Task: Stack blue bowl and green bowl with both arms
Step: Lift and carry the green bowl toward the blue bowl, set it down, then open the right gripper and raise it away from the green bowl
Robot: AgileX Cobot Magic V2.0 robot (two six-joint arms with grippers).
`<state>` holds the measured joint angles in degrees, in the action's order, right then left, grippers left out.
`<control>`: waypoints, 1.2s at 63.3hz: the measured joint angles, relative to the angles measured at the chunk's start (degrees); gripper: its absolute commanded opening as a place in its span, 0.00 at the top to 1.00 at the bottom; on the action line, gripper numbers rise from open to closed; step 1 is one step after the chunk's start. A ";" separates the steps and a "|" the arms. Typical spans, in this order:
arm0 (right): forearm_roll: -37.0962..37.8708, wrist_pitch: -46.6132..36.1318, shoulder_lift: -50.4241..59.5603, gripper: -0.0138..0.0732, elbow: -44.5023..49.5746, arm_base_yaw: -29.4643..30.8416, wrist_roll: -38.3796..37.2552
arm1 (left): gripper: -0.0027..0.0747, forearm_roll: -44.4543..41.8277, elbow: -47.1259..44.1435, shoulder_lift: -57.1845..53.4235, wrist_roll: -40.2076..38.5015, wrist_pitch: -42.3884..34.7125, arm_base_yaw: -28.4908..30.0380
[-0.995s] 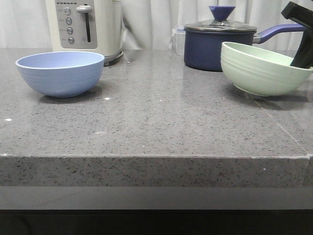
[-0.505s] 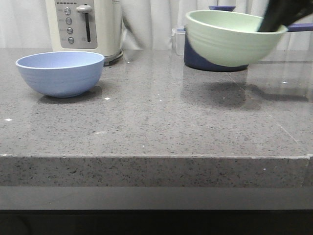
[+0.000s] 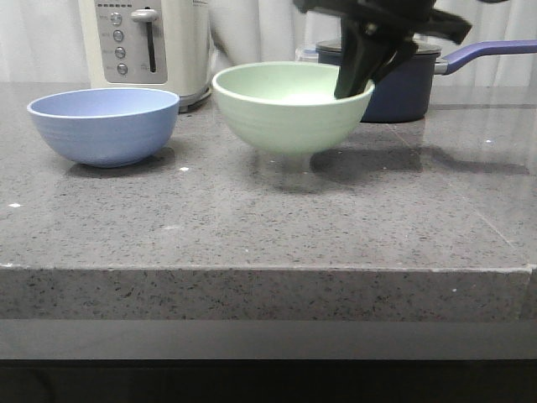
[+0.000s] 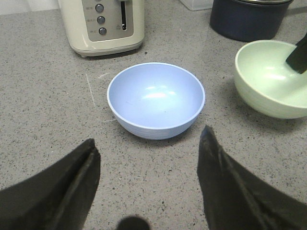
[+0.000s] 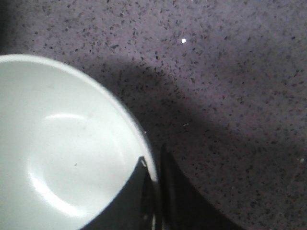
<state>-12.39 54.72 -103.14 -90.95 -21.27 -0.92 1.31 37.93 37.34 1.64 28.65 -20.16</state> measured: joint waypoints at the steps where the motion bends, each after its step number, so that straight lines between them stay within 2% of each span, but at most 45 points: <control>1: 0.09 0.00 -0.30 0.90 0.00 0.00 0.00 | 0.40 0.00 0.00 0.00 0.00 0.00 0.00; 11: 0.29 0.00 -1.62 0.88 0.00 0.00 -0.27 | 0.40 0.00 0.00 0.00 0.00 0.00 0.00; 32: 0.34 -0.26 -1.83 0.55 0.00 0.00 -0.40 | 0.40 0.00 0.00 0.00 0.00 0.00 0.00; 38: 0.34 -0.63 -1.83 0.50 0.00 0.00 -0.40 | 0.40 0.00 0.00 0.00 0.00 0.00 0.00; 51: 0.34 -1.11 1.25 0.50 0.00 0.00 -0.49 | 0.40 0.00 0.00 0.00 0.00 0.00 0.00; 61: 1.35 -0.45 7.65 0.50 0.10 0.00 2.49 | 0.40 0.00 0.00 0.00 0.00 0.00 0.00; 76: 5.49 -0.20 19.97 0.55 9.74 0.00 10.62 | 0.40 0.00 0.00 0.00 0.00 0.00 0.00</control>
<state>-6.91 54.52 -83.17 -81.21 -21.27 9.70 1.31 37.93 37.34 1.64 28.65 -20.16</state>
